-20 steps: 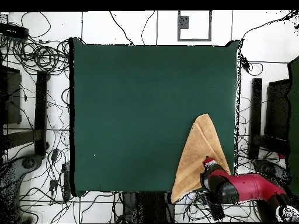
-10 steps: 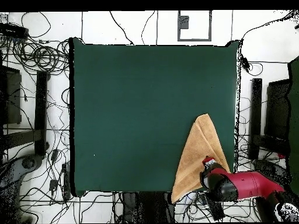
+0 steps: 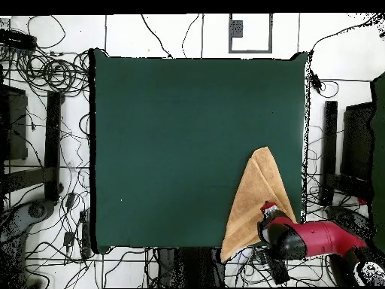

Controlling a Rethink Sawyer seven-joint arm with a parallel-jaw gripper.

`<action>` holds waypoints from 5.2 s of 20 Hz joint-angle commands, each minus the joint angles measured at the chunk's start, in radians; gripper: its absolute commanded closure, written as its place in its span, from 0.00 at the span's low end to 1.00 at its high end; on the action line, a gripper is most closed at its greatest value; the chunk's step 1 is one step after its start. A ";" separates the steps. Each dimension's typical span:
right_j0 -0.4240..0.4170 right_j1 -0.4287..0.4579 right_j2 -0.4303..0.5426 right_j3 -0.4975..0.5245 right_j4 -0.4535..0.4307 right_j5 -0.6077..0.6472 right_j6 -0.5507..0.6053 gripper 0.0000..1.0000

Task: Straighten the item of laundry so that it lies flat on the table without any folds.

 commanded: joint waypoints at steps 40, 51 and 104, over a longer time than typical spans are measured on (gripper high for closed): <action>0.184 0.107 -0.030 -0.056 0.031 0.223 -0.145 0.00; 0.185 0.039 -0.013 -0.003 0.098 0.216 -0.161 0.00; 0.177 0.010 0.023 0.028 0.116 0.139 -0.117 1.00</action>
